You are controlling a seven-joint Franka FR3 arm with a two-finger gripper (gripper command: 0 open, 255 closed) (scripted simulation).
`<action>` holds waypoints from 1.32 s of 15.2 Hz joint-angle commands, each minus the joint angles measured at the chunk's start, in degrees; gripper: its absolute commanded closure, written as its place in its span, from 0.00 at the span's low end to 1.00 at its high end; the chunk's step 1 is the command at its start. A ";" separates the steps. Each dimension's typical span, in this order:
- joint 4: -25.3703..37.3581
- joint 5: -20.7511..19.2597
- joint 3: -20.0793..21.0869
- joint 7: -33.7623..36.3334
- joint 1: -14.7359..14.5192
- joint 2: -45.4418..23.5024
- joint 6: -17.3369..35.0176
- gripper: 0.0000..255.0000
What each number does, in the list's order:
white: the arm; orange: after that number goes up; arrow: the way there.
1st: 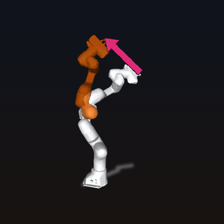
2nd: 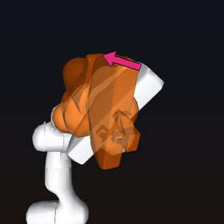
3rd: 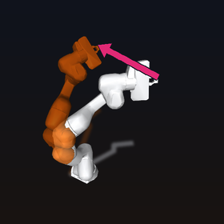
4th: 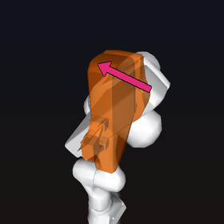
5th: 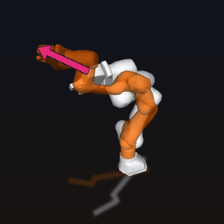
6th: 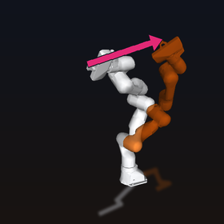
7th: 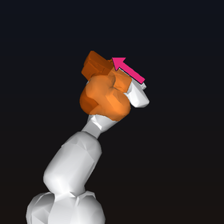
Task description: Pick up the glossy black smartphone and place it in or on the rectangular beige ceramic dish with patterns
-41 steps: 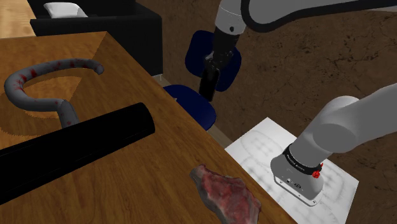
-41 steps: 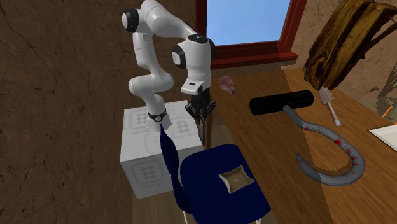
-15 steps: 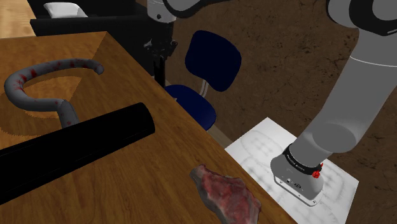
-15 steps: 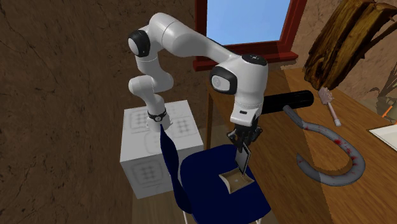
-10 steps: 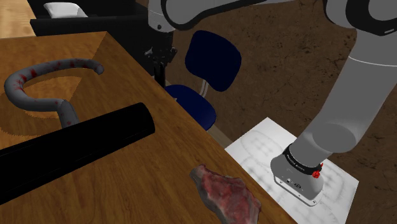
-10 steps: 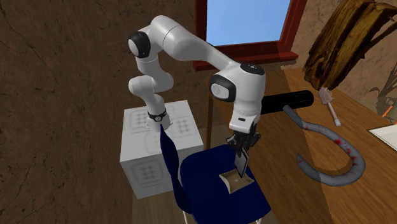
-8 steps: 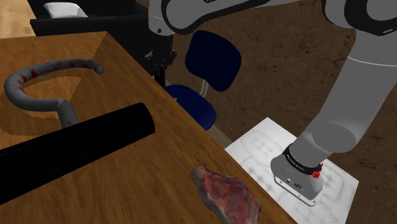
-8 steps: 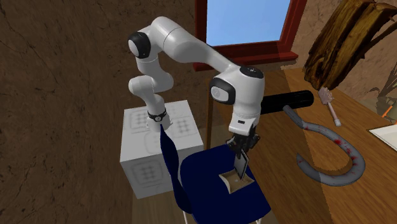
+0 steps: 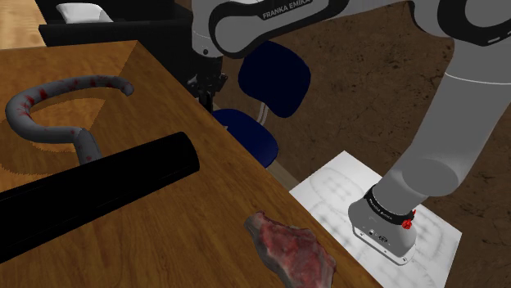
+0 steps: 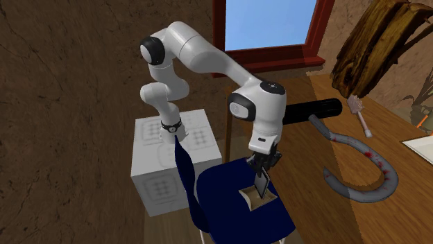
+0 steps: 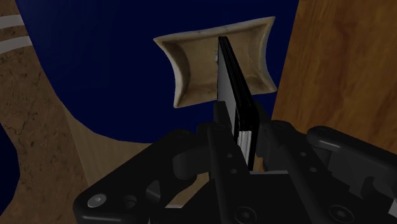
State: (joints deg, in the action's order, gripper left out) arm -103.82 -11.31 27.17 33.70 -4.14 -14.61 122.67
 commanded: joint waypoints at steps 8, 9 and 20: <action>0.28 -0.11 -0.07 -0.07 0.02 -0.25 -0.01 0.00; -0.08 -0.03 -0.06 -0.11 0.08 -0.06 0.19 0.00; 3.46 1.93 0.90 -1.24 0.61 3.03 -6.08 0.00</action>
State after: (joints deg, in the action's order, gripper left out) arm -100.35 -9.41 28.07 32.47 -3.53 -11.61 116.61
